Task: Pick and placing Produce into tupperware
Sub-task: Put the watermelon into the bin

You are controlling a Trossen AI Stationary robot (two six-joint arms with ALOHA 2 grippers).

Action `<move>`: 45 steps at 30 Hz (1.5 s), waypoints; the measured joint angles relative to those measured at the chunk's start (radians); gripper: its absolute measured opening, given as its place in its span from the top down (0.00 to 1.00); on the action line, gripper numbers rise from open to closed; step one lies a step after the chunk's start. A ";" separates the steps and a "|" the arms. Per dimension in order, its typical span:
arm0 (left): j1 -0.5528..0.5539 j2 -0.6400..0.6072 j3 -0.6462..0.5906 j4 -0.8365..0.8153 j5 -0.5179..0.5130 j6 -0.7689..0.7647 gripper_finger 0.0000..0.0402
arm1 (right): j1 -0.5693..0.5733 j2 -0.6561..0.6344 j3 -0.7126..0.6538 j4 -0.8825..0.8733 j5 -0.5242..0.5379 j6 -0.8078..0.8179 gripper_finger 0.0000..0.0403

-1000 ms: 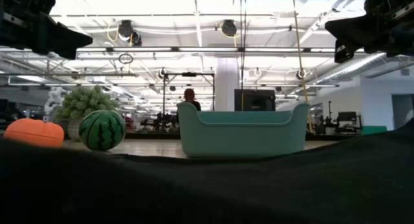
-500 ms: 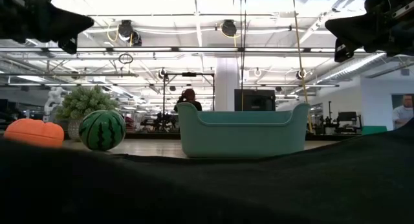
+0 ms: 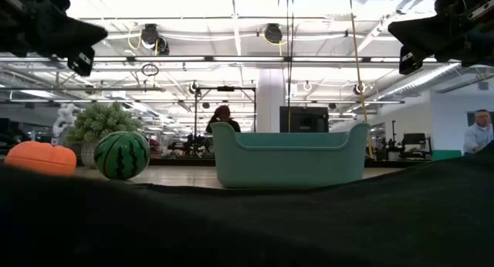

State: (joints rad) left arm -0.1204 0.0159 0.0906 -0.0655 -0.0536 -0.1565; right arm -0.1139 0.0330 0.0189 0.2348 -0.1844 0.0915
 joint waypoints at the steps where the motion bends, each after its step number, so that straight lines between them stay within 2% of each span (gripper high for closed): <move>1: 0.000 0.006 -0.013 0.020 -0.006 -0.002 0.94 | 0.000 0.000 0.000 0.000 0.000 -0.003 1.00; 8: 0.000 0.069 -0.063 0.149 -0.033 -0.004 0.94 | 0.000 0.000 0.000 0.000 0.000 -0.057 1.00; 16: 0.000 0.172 -0.031 0.289 -0.044 0.048 0.94 | 0.000 0.000 0.000 0.000 0.000 -0.059 1.00; 25: 0.000 0.361 0.163 0.293 -0.046 0.100 0.94 | 0.000 0.000 0.000 0.000 0.000 -0.059 1.00; 32: 0.000 0.536 0.373 0.198 -0.044 0.120 0.94 | 0.000 0.000 0.000 0.000 0.000 -0.056 1.00; 45: 0.000 0.779 0.641 0.128 -0.048 0.177 0.94 | 0.000 0.000 0.000 0.000 0.000 -0.052 1.00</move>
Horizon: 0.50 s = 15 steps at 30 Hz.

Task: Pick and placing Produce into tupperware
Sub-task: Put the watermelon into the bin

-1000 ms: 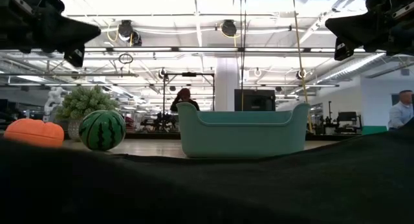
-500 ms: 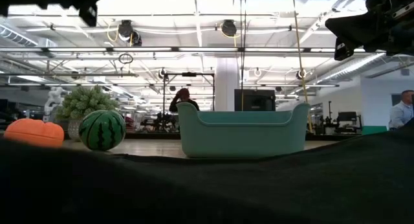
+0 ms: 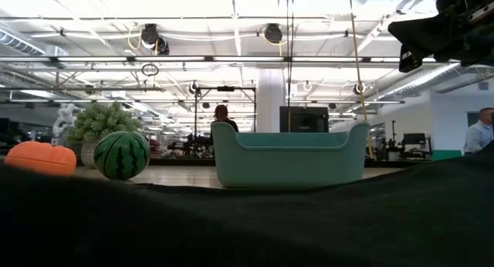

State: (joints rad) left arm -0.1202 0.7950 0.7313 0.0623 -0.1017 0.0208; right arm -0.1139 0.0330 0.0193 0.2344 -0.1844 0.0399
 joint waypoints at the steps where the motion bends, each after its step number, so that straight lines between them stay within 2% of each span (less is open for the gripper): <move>1: 0.000 0.013 0.021 -0.010 0.000 0.006 0.94 | 0.000 0.000 0.000 0.000 0.000 0.000 1.00; 7: 0.023 0.095 0.152 -0.124 -0.001 0.004 0.94 | 0.000 0.000 0.000 0.000 0.000 0.000 1.00; 15: 0.057 0.192 0.372 -0.434 -0.004 -0.085 0.94 | 0.000 0.000 0.000 0.000 0.000 0.000 1.00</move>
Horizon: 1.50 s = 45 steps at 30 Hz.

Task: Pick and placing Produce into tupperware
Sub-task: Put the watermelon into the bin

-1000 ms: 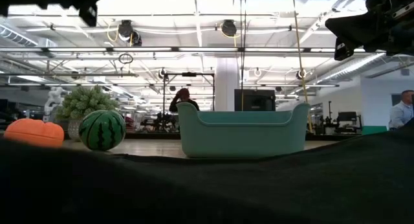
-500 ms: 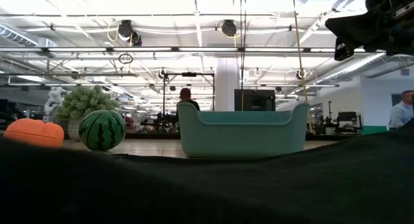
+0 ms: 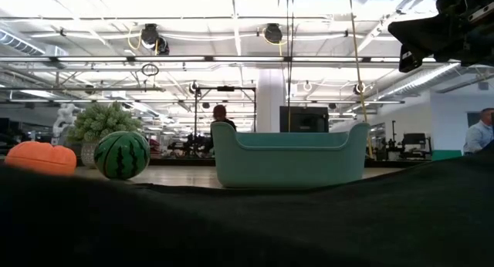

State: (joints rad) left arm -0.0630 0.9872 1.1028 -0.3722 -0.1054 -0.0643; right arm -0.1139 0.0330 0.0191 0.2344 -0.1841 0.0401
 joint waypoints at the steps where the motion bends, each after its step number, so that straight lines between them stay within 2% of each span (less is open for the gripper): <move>1: 0.002 0.013 0.027 -0.034 0.000 -0.008 0.94 | 0.000 0.000 0.000 0.000 0.000 0.000 1.00; 13: 0.010 0.229 0.376 -0.567 0.001 -0.057 0.94 | 0.000 0.000 0.000 -0.001 0.000 -0.003 1.00; 23: 0.023 0.392 0.546 -0.838 0.080 -0.108 0.94 | 0.000 0.000 0.000 -0.001 0.000 -0.003 1.00; 29: 0.054 0.456 0.606 -1.018 0.089 -0.122 0.94 | 0.000 0.000 0.000 -0.001 0.000 -0.001 1.00; 34: 0.080 0.469 0.608 -1.102 0.129 -0.120 0.94 | 0.000 0.000 0.000 -0.001 0.000 -0.001 1.00; 45: 0.082 0.468 0.608 -1.096 0.134 -0.057 0.94 | 0.000 0.000 0.000 -0.001 0.000 -0.001 1.00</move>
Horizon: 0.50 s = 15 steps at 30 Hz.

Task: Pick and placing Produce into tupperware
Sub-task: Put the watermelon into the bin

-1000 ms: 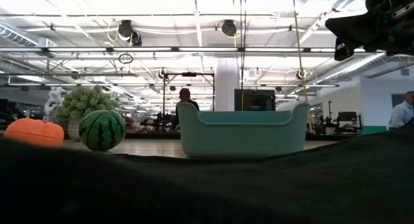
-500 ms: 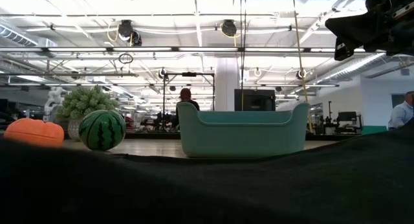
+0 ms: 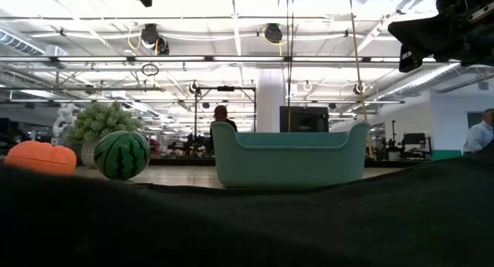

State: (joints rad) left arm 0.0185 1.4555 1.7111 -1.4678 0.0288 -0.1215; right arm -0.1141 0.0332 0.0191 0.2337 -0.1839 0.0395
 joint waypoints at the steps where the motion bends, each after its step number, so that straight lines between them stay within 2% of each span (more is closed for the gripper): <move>1: 0.000 0.000 0.000 0.003 0.000 0.000 0.94 | 0.000 0.000 0.000 0.000 0.000 0.000 1.00; 15: -0.001 0.000 0.000 0.020 -0.003 -0.061 0.93 | 0.000 0.000 0.000 0.000 0.000 0.001 1.00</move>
State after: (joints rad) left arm 0.0179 1.4555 1.7111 -1.4474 0.0262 -0.1830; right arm -0.1141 0.0332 0.0193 0.2333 -0.1839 0.0402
